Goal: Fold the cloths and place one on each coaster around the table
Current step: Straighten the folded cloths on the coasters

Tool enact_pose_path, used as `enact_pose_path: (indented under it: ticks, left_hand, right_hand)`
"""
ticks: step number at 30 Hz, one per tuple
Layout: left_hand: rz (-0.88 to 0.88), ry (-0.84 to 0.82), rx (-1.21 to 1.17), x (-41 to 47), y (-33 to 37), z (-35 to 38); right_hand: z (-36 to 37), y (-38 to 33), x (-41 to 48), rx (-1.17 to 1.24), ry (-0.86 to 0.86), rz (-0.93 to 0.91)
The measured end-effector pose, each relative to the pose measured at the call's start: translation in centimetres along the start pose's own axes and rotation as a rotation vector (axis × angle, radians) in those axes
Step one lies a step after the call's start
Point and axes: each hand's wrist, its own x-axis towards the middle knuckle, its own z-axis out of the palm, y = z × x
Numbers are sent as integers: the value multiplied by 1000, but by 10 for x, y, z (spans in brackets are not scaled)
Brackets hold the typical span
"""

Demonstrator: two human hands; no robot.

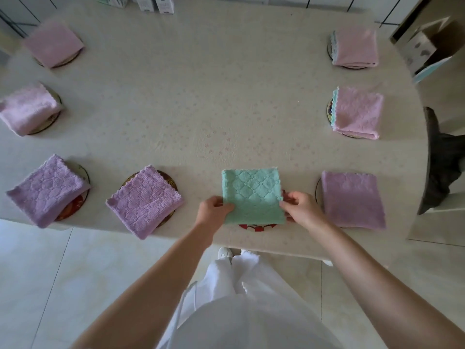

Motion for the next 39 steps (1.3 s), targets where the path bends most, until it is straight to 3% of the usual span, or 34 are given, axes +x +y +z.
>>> enact_pose_path:
  ticks: [5,15,22,32,35,39]
  left_hand:
    - [58,20,179,4,4,3]
    - [112,48,258,5,2,10]
    - [149,101,410,-1,-3,10]
    - [196,242,410,-8,-7,-33]
    - [287,319,429,-14,-5,-60]
    - [308,431,378,-11,-12,-100]
  right_hand:
    - [14,24,-4,270,-5,164]
    - [9,31,0,206,39,83]
    - [3,35,2,-97,83,-3]
    - [0,-13,1,-586,173,-199]
    - [24,-39,-2,-568,157,-319]
    - [76,-71,-5,-553,6,-362]
